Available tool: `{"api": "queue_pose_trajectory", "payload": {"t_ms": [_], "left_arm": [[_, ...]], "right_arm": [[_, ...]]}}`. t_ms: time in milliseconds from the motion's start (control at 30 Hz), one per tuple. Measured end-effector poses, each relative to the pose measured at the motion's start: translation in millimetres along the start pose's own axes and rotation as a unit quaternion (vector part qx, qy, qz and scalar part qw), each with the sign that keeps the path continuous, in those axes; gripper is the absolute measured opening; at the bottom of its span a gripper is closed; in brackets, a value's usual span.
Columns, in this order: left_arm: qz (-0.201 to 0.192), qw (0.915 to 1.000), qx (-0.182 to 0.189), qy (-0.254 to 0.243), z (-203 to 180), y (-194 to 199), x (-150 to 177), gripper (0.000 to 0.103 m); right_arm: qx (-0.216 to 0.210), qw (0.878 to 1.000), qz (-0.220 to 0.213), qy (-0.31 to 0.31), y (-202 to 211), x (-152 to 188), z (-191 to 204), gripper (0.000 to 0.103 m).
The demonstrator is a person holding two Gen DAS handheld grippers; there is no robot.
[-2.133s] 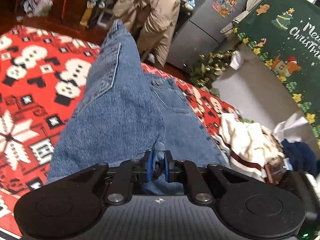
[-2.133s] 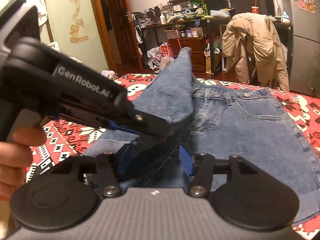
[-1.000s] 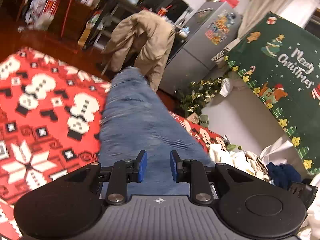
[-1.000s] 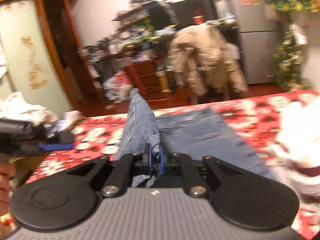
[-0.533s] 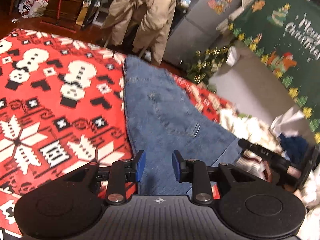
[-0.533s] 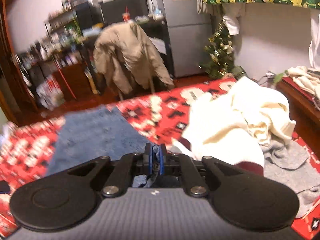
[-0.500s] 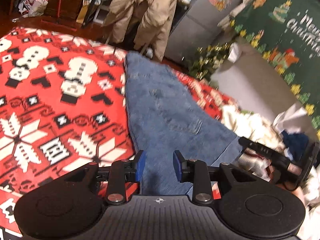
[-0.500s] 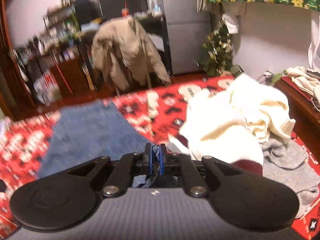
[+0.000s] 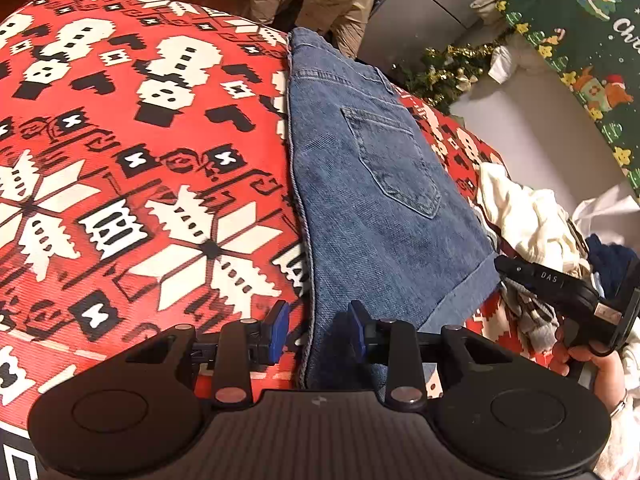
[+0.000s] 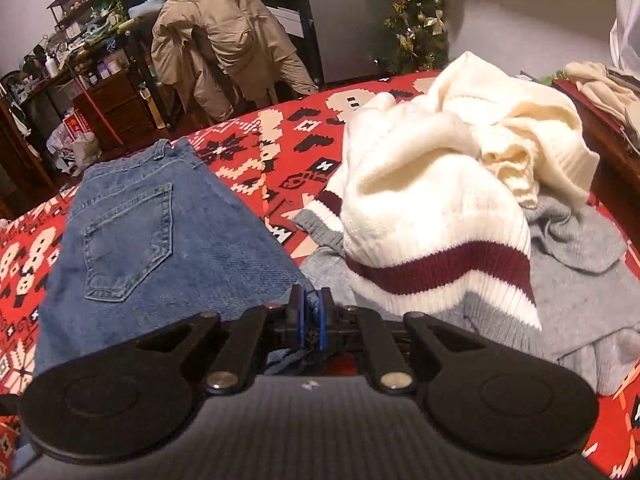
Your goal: Fold clothes
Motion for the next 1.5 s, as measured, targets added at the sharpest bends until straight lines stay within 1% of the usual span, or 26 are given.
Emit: {"api": "queue_pose_trajectory", "payload": {"t_ms": [67,133,233,400,467,533,600,633,733,800,867,900,967,1167,1267,1367,1400,1500], "left_arm": [[0.0,1.0,0.002,-0.002,-0.7,0.5,-0.3,0.032],[0.0,1.0,0.002,-0.004,-0.6,0.2,-0.7,0.032],[0.005,1.0,0.005,-0.005,-0.1,-1.6,0.0,0.032],[0.015,0.9998,0.01,-0.009,0.4,-3.8,1.8,0.037],[0.023,0.9996,0.016,-0.01,-0.8,-5.3,3.2,0.038],[0.028,0.9994,0.014,-0.014,-2.0,-6.7,5.8,0.038],[0.031,0.9993,0.01,-0.017,-1.3,-6.5,9.2,0.039],[0.033,0.9993,0.01,-0.016,0.0,-6.0,11.1,0.039],[0.048,0.9986,0.021,0.0,3.6,-5.7,17.1,0.04],[0.054,0.9982,0.025,0.011,4.4,-5.8,19.3,0.04],[0.06,0.9975,0.029,0.022,5.3,-5.9,21.3,0.04],[0.062,0.9971,0.031,0.03,6.6,-5.9,21.5,0.04],[0.069,0.9959,0.039,0.045,9.8,-6.0,22.3,0.04],[0.084,0.9908,0.062,0.086,19.3,-5.9,24.9,0.041],[0.088,0.988,0.073,0.104,23.5,-6.0,25.8,0.042],[0.088,0.9858,0.081,0.117,25.3,-7.3,25.6,0.042],[0.086,0.9858,0.081,0.12,25.3,-7.3,25.3,0.042],[0.08,0.9874,0.08,0.111,20.2,-8.2,24.2,0.042]], "right_arm": [[0.001,1.0,-0.001,-0.006,3.1,-0.2,0.2,0.006],[0.003,1.0,-0.003,0.002,8.1,-0.6,4.4,0.006],[0.004,1.0,0.004,0.003,10.2,2.1,4.4,0.006],[0.0,1.0,0.005,-0.003,14.1,2.3,3.0,0.007],[-0.006,1.0,0.009,-0.015,13.5,4.2,-0.9,0.008],[-0.012,0.999,0.008,-0.039,16.5,5.6,-8.2,0.015],[-0.025,0.998,0.004,-0.066,22.3,5.8,-16.6,0.016],[-0.034,0.996,0.003,-0.079,25.6,6.1,-21.1,0.019],[-0.066,0.989,0.003,-0.133,23.8,9.0,-38.5,0.024],[-0.088,0.981,0.003,-0.172,18.8,11.8,-49.8,0.024],[-0.108,0.975,0.007,-0.193,15.9,13.1,-54.6,0.031],[-0.116,0.973,0.008,-0.201,14.1,13.8,-56.1,0.035],[-0.133,0.967,0.009,-0.215,10.4,15.0,-58.9,0.037],[-0.169,0.957,0.01,-0.236,-3.4,10.9,-63.1,0.045],[-0.188,0.949,0.013,-0.253,-7.0,11.2,-64.7,0.045],[-0.189,0.951,0.017,-0.243,-8.7,8.8,-63.3,0.045],[-0.181,0.955,0.017,-0.233,-10.2,7.3,-62.5,0.041],[-0.169,0.964,0.02,-0.203,-14.6,1.3,-56.5,0.041]]}}
Point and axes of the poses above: each gripper's, at about its wrist camera, not at the fingertips, and y roughly against the way its jaws point, z to its left, x to its underside, the point moved 6 cm from there along -y, roughly the way its jaws point, and after that the axes turned 14 degrees about -x, right-handed, at the moved point
